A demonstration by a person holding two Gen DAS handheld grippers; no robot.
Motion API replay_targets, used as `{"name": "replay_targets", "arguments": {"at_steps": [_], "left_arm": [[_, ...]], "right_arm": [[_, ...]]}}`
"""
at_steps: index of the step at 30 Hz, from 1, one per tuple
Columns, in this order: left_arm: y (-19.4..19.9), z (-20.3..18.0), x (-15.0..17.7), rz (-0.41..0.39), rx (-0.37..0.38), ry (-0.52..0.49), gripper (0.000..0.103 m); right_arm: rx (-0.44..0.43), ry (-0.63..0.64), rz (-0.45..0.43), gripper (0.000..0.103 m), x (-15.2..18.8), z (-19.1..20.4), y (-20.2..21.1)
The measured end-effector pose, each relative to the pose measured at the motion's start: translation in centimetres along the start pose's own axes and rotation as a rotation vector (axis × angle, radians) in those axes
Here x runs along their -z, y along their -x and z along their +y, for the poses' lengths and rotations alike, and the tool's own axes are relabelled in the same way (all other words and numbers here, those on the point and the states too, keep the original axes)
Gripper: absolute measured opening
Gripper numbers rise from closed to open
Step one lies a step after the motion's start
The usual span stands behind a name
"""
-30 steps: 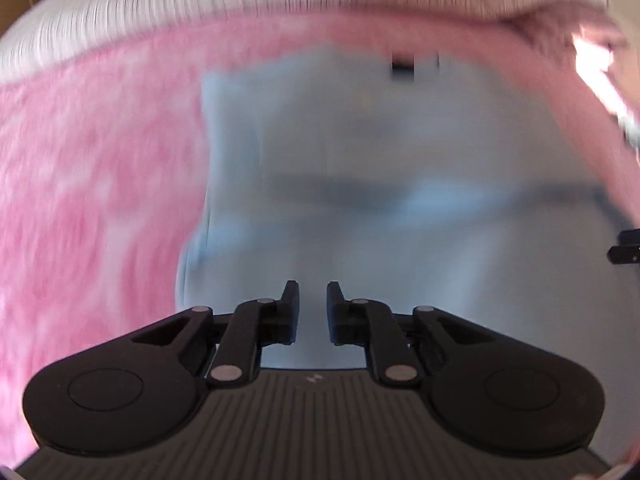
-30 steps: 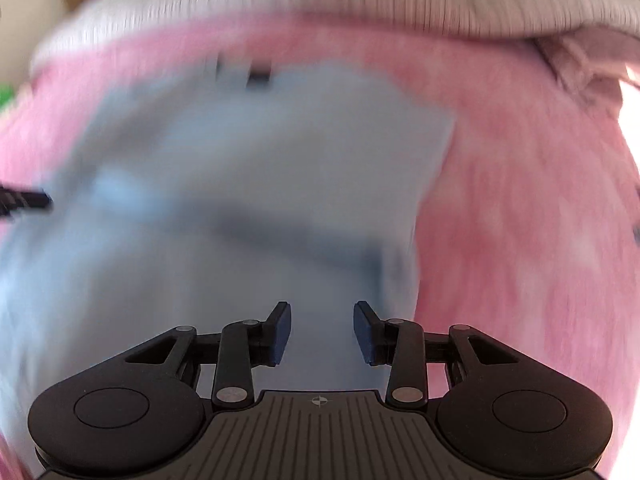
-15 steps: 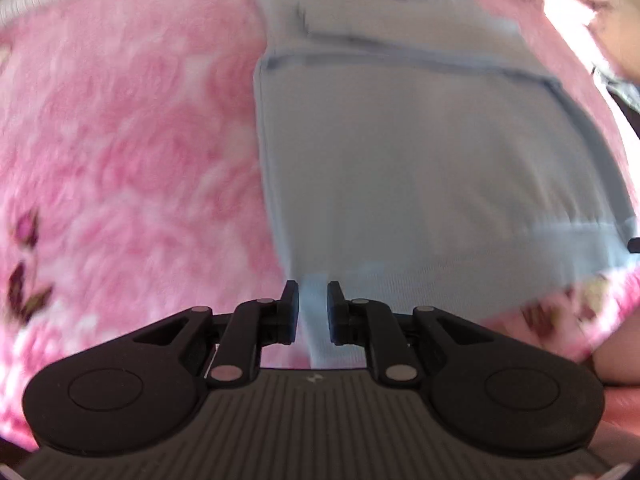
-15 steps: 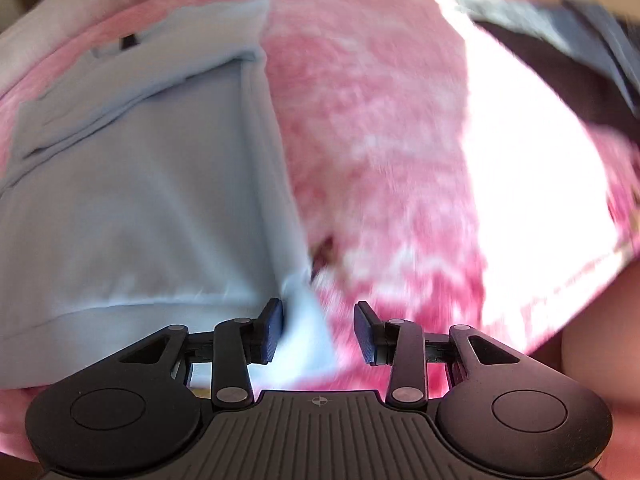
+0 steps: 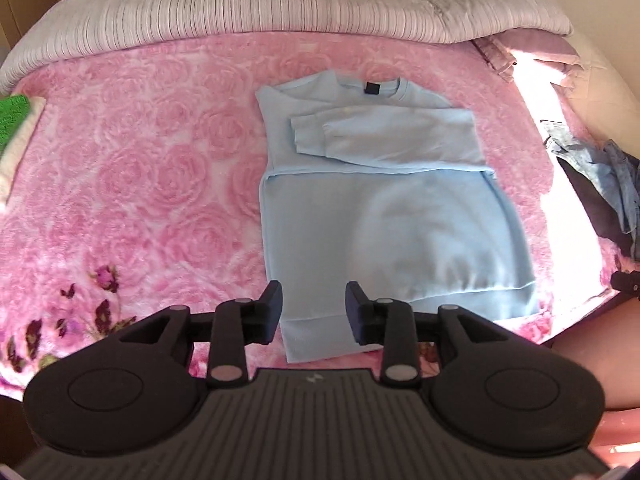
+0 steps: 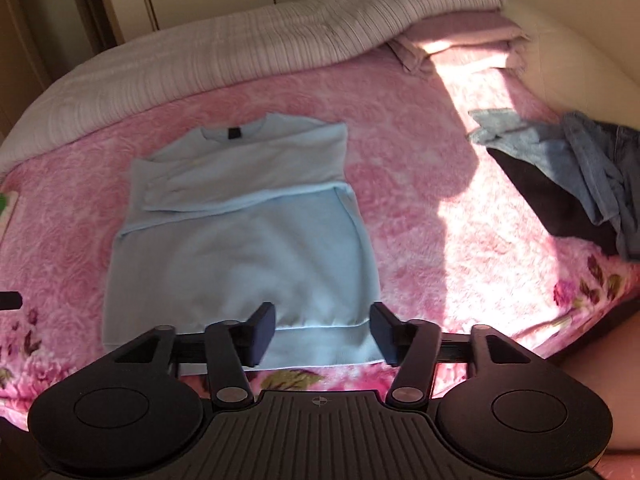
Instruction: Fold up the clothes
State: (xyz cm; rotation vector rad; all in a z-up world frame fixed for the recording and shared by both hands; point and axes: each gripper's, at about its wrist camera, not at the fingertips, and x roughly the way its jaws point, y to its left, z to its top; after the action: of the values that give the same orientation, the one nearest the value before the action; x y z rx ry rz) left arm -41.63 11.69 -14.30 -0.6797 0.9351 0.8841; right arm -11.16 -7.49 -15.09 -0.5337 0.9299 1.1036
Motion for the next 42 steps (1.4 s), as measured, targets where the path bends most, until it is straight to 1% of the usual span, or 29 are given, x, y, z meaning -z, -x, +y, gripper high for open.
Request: {"name": "replay_targets", "arguments": {"at_steps": [1, 3, 6, 10, 14, 17, 22, 26, 33, 42], "left_arm": [[0.5, -0.3, 0.1, 0.000, -0.002, 0.002, 0.033], [1.4, -0.8, 0.3, -0.001, -0.012, 0.004, 0.034], [2.5, -1.6, 0.5, -0.007, -0.028, -0.008, 0.035], [3.9, -2.6, 0.8, -0.029, -0.043, -0.017, 0.039], [4.6, -3.5, 1.2, -0.041, -0.075, -0.017, 0.042], [4.7, -4.2, 1.7, -0.041, -0.097, -0.009, 0.043], [4.2, -5.5, 2.9, -0.001, -0.125, 0.004, 0.043], [3.9, -6.7, 3.8, 0.025, -0.130, 0.002, 0.043], [3.1, -8.1, 4.4, 0.047, -0.136, -0.014, 0.046], [2.5, -8.4, 4.5, 0.063, -0.127, -0.038, 0.047]], "right_arm": [[-0.006, 0.007, -0.005, 0.064, 0.0, 0.5, 0.7], [-0.021, 0.025, 0.002, 0.066, 0.1, 1.2, 1.0], [-0.047, 0.054, 0.024, 0.066, 0.2, 2.3, 0.8], [-0.080, 0.105, 0.038, 0.066, 0.1, 3.6, 0.9], [-0.087, 0.146, 0.048, 0.066, 0.0, 4.0, 0.9], [-0.097, 0.168, 0.065, 0.066, -0.1, 3.6, 0.7], [-0.116, 0.181, 0.117, 0.066, -0.2, 2.2, 0.2], [-0.116, 0.196, 0.170, 0.067, 0.1, 1.1, -0.1], [-0.100, 0.164, 0.190, 0.067, 0.3, -0.7, 0.1], [-0.096, 0.139, 0.220, 0.067, 0.7, -0.7, -0.3]]}}
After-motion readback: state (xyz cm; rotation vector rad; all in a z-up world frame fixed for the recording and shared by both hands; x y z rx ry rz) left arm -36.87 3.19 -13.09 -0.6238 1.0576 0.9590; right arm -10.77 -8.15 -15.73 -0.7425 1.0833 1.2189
